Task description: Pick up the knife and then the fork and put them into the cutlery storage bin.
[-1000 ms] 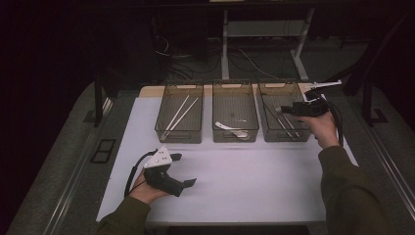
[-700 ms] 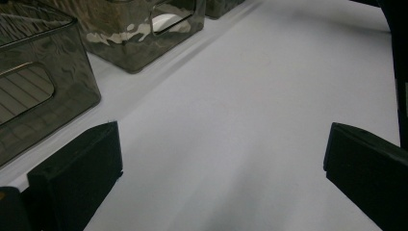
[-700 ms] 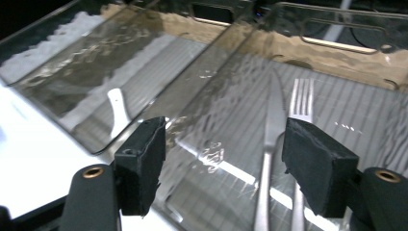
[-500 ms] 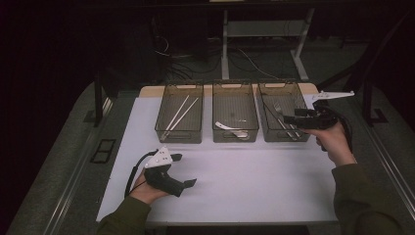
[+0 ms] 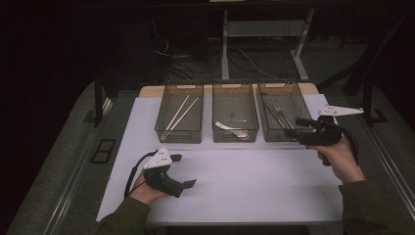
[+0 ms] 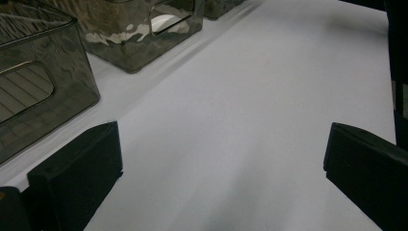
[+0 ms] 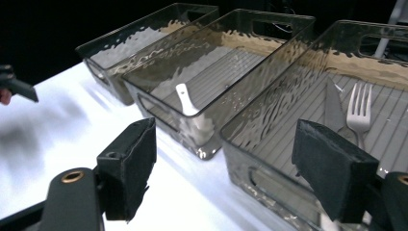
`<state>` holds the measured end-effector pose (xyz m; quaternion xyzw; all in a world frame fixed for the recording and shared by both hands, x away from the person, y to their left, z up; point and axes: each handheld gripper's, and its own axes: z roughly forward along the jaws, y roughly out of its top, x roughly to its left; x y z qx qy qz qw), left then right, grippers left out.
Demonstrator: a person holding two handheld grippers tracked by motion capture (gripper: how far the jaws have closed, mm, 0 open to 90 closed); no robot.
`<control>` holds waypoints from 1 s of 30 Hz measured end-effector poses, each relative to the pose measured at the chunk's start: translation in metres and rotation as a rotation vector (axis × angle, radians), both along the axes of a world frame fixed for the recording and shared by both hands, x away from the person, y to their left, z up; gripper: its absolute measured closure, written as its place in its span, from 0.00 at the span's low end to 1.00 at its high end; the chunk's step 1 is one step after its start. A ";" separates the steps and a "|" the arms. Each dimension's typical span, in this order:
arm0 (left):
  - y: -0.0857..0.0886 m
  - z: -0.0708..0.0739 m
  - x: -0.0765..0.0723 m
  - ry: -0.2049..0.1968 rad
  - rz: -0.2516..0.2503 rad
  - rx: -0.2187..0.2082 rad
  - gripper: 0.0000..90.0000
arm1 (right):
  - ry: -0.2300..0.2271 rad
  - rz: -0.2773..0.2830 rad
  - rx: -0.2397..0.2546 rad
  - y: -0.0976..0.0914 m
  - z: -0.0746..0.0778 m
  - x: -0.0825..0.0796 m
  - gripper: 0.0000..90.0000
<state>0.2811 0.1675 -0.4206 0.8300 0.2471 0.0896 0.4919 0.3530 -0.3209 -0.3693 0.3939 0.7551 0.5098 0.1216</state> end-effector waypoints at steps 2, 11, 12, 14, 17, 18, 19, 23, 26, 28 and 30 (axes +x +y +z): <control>0.000 0.000 0.000 0.000 -0.002 0.000 0.00 | -0.007 0.007 -0.009 0.002 -0.002 -0.005 0.25; 0.000 0.000 -0.001 0.001 -0.006 0.002 0.00 | -0.007 0.051 -0.039 0.009 -0.011 -0.028 0.24; 0.000 0.000 -0.001 0.000 -0.006 0.000 0.00 | -0.006 0.054 -0.040 0.010 -0.012 -0.031 0.24; 0.001 0.000 -0.001 0.002 -0.005 -0.002 0.00 | -0.006 0.064 -0.041 0.010 -0.015 -0.035 0.23; 0.001 -0.001 -0.002 0.002 -0.007 -0.005 0.00 | -0.007 0.074 -0.049 0.013 -0.019 -0.042 0.22; 0.001 -0.001 -0.002 0.002 -0.007 -0.004 0.00 | -0.011 0.077 -0.047 0.013 -0.020 -0.045 0.22; 0.001 0.000 -0.002 0.001 -0.008 -0.003 0.00 | -0.016 0.081 -0.049 0.014 -0.021 -0.047 0.22; 0.001 0.000 -0.002 -0.001 -0.008 -0.004 0.00 | -0.029 0.082 -0.050 0.016 -0.028 -0.056 0.21; 0.002 0.000 -0.002 -0.001 -0.009 -0.004 0.00 | -0.037 0.073 -0.069 0.017 -0.034 -0.063 0.20; 0.001 0.000 -0.002 -0.002 -0.009 -0.004 0.00 | -0.035 0.073 -0.082 0.017 -0.037 -0.066 0.20; 0.001 0.000 -0.002 -0.002 -0.008 -0.005 0.00 | -0.032 0.060 -0.088 0.017 -0.041 -0.071 0.19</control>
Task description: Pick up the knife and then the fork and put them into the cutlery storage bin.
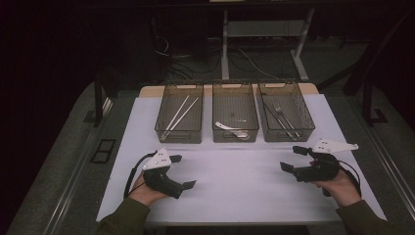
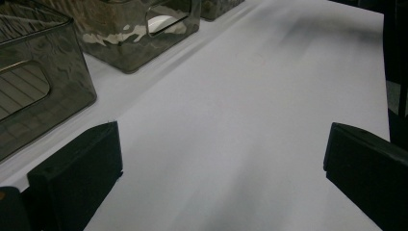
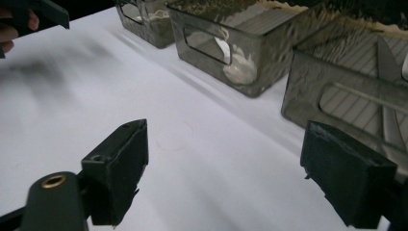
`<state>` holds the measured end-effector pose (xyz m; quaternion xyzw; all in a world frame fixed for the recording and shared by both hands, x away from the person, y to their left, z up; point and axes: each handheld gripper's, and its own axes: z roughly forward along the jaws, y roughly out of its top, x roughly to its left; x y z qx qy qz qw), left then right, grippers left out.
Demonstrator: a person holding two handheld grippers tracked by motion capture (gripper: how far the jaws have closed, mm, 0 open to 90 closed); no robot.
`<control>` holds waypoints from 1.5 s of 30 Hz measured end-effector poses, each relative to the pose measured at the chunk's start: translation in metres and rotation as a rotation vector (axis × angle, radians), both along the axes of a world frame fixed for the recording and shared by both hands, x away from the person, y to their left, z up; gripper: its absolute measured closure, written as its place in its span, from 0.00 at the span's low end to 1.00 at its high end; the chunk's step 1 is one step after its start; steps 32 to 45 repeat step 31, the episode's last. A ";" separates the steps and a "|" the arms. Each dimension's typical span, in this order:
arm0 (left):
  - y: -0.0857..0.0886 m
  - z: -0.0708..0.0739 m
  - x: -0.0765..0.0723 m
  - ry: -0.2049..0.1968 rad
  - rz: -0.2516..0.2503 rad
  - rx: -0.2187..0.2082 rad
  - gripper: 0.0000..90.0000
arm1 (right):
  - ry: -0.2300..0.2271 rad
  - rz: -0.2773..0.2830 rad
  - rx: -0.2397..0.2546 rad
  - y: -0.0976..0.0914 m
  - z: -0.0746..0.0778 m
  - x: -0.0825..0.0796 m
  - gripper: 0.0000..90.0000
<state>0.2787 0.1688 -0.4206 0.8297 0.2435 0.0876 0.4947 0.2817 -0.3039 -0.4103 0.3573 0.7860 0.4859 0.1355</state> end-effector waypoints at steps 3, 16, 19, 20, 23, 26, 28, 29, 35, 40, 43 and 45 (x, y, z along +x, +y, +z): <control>0.000 0.000 0.000 -0.001 -0.001 0.001 0.00 | -0.006 -0.003 0.003 -0.001 -0.006 -0.006 0.18; 0.000 0.000 -0.001 0.000 -0.003 0.001 0.00 | 0.033 0.004 -0.043 0.000 -0.021 -0.023 0.16; 0.000 0.000 -0.002 0.000 -0.005 0.003 0.00 | 0.037 0.005 -0.045 0.000 -0.022 -0.025 0.16; 0.000 0.000 -0.002 0.000 -0.005 0.003 0.00 | 0.033 0.007 -0.047 0.000 -0.022 -0.025 0.16; 0.000 0.000 -0.002 0.000 -0.004 0.004 0.00 | 0.034 0.009 -0.047 0.001 -0.022 -0.025 0.16; 0.000 0.000 -0.002 0.001 -0.005 0.003 0.00 | 0.038 0.009 -0.049 0.001 -0.023 -0.025 0.16; 0.000 0.000 -0.001 0.001 -0.004 0.002 0.00 | 0.034 0.010 -0.050 0.001 -0.023 -0.025 0.16; 0.000 0.000 -0.001 0.001 -0.005 0.003 0.00 | 0.034 0.010 -0.052 0.001 -0.022 -0.025 0.16; 0.000 0.000 -0.001 0.002 -0.004 0.002 0.00 | 0.037 0.009 -0.051 0.001 -0.022 -0.025 0.16; 0.000 0.000 -0.001 0.002 -0.004 0.002 0.00 | 0.037 0.009 -0.051 0.001 -0.022 -0.025 0.16; 0.000 0.000 -0.001 0.002 -0.004 0.002 0.00 | 0.037 0.009 -0.051 0.001 -0.022 -0.025 0.16; 0.000 0.000 -0.001 0.002 -0.004 0.002 0.00 | 0.037 0.009 -0.051 0.001 -0.022 -0.025 0.16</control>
